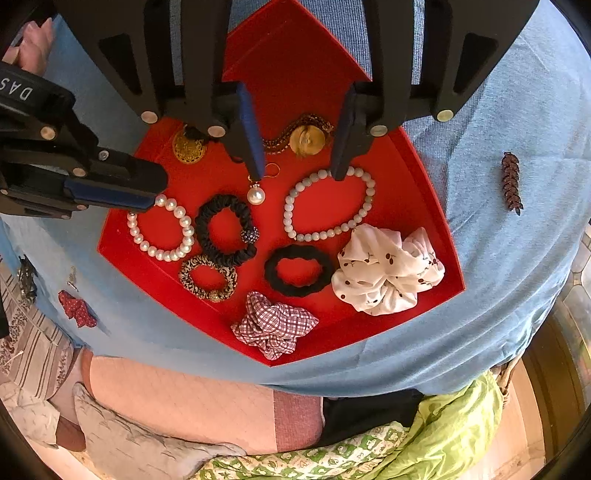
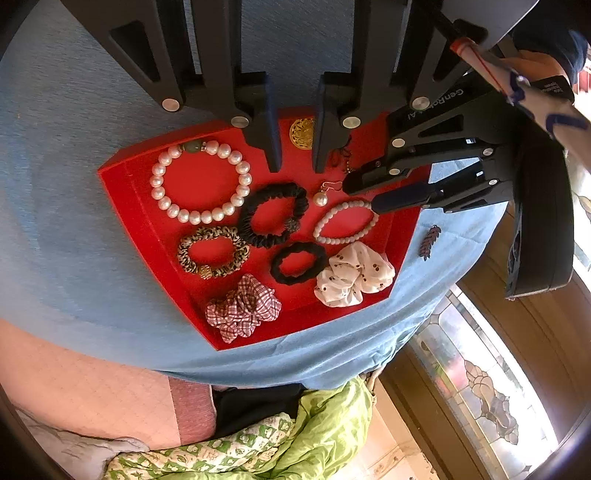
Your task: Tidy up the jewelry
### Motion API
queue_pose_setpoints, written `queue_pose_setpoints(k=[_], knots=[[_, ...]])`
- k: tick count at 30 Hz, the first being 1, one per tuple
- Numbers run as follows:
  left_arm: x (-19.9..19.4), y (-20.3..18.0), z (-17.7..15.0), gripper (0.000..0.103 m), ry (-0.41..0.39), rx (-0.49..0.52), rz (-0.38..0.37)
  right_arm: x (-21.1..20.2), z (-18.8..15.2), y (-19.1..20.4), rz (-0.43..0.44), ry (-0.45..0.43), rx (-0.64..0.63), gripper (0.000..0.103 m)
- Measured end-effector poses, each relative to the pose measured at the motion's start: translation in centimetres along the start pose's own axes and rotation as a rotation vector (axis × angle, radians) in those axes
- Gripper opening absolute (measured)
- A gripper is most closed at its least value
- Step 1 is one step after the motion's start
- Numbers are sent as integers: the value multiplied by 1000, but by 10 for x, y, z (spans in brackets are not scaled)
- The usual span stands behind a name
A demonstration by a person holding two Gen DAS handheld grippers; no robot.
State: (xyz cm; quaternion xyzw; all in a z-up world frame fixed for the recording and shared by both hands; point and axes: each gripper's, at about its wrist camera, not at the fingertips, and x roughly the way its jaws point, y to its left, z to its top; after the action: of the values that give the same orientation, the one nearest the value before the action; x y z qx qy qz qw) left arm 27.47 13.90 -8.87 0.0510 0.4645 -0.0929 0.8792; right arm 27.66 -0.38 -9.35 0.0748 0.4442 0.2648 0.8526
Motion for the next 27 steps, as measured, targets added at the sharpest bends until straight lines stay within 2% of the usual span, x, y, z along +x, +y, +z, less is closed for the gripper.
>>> queue_pose_setpoints(k=[4,7,11,13,15,17,19,22,24,27], knots=[[-2,-1,1,45,-8,3,11,-4,2,-2,-13,-14,6,19],[-3,-1,2,51,-12,2,18,-9,3,-6,-25,-29,18,24],[-4,-1,3,58,-20,-2,30,-15,6,-12,-39,-42,33,26],[-6,-1,4,59,-31,-9,36,-18,7,-13,-55,-51,37,31],[-11,-1,6,62,-56,-17,58,-22,7,-16,-71,-67,41,43],[-17,-3,8,72,-95,-18,97,-28,9,-18,-91,-81,44,48],[-27,-8,9,76,-152,-9,142,-36,10,-19,-120,-103,43,55],[-41,-18,8,85,-221,10,185,-50,8,-20,-159,-130,53,70],[-49,-25,5,85,-252,20,200,-60,6,-19,-188,-149,60,80],[-60,-31,-1,86,-272,6,204,-74,1,-14,-250,-175,53,85]])
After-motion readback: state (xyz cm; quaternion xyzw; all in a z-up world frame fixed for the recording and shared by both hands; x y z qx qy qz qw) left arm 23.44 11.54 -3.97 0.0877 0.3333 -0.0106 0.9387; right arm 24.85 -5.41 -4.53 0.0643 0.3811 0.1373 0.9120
